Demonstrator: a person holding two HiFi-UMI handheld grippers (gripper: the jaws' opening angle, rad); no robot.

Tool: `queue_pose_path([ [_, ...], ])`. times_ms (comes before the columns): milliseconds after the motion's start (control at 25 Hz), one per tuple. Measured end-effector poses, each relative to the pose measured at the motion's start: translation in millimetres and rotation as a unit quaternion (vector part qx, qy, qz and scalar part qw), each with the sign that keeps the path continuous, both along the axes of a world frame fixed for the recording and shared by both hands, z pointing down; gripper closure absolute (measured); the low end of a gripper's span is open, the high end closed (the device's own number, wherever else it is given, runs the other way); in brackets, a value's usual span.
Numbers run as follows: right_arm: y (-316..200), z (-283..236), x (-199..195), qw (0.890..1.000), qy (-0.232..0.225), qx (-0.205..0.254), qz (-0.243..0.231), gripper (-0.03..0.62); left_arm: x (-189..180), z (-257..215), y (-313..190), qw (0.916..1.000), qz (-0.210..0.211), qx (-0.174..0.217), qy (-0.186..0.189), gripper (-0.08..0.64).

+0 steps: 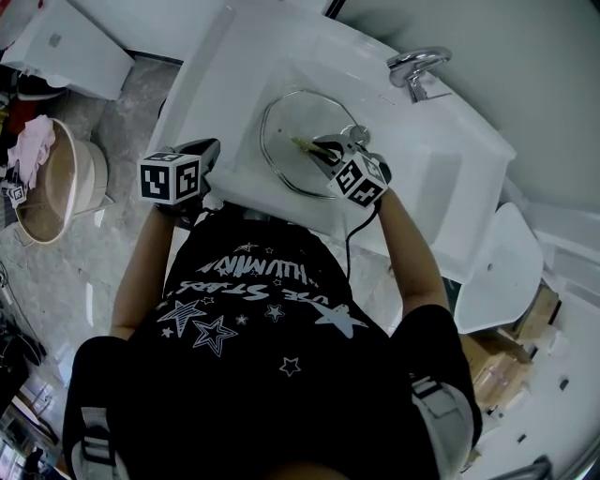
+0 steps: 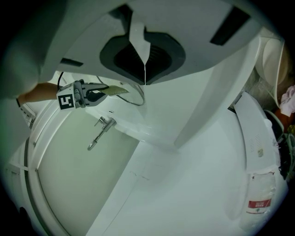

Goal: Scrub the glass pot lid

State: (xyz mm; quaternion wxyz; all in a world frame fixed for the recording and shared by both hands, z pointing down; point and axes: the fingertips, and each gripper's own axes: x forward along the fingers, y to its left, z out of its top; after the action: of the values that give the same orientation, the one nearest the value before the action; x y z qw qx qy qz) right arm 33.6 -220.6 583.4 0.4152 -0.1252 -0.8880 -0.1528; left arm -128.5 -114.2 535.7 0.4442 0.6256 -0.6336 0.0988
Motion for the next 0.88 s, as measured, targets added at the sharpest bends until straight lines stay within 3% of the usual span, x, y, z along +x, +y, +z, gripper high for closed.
queue_pose_path([
  [280, -73, 17, -7, 0.994, -0.013, 0.022, 0.107, 0.528, -9, 5, -8, 0.9999, -0.006, -0.012, 0.006, 0.546],
  [440, -98, 34, -15, 0.993, 0.007, 0.038, 0.110, 0.528, -25, 9, -16, 0.9993, -0.030, -0.018, 0.016, 0.546],
  [680, -122, 51, -27, 0.993, 0.021, 0.072, 0.095, 0.528, -37, 11, -28, 0.9990, -0.034, -0.027, 0.009, 0.546],
  [880, -122, 52, -28, 0.993, 0.012, 0.068, 0.097, 0.528, -36, 12, -29, 0.9990, -0.032, -0.028, 0.013, 0.546],
])
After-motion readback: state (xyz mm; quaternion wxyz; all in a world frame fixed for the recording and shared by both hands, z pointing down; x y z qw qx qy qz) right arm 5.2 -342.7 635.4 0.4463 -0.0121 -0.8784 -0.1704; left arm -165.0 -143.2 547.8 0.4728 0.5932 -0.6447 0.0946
